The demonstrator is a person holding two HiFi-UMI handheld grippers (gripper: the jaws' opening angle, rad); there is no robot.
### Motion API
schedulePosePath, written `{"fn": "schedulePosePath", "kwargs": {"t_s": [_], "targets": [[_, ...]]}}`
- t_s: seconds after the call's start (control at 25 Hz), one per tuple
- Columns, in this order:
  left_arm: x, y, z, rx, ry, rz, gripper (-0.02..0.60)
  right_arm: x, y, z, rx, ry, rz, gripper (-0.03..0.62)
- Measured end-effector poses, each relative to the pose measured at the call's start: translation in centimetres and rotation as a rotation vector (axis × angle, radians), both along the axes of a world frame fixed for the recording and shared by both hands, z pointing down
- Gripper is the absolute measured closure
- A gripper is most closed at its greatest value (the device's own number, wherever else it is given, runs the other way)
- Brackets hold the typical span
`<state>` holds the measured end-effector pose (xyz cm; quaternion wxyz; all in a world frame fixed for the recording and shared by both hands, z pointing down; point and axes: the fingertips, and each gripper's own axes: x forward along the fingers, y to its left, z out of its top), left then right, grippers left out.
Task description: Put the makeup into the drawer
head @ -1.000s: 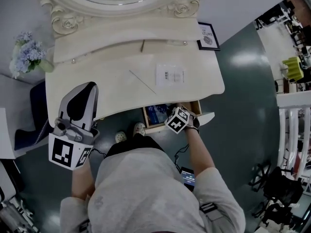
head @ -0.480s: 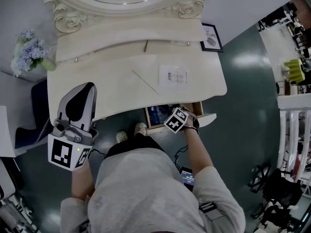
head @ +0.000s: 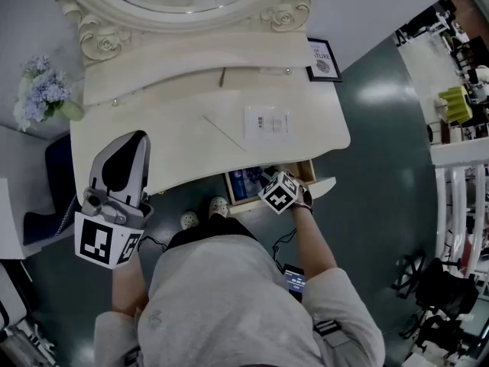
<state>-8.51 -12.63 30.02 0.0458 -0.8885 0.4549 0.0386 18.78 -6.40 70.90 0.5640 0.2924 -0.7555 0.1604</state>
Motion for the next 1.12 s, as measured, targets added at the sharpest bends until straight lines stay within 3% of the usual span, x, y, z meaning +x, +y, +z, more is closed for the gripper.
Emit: {"fn": "schedulePosePath", "kwargs": {"t_s": [0.16,0.68,1.12], "targets": [[0.2,-0.2,-0.2,0.007,0.008,0.018,0.568,-0.7,0.0,-2.0,0.044,-0.083,0.049,0.568],[0.7,-0.5,-0.3,0.025,0.022,0.063,0.568,-2.3,-2.3,-8.7,0.247,-0.347,0.251,0.571],[0.3,-0.8,-0.5,0.024,0.012,0.063,0.568,-5.8,-5.5,-17.0,0.456,-0.585,0.308,0.571]]}}
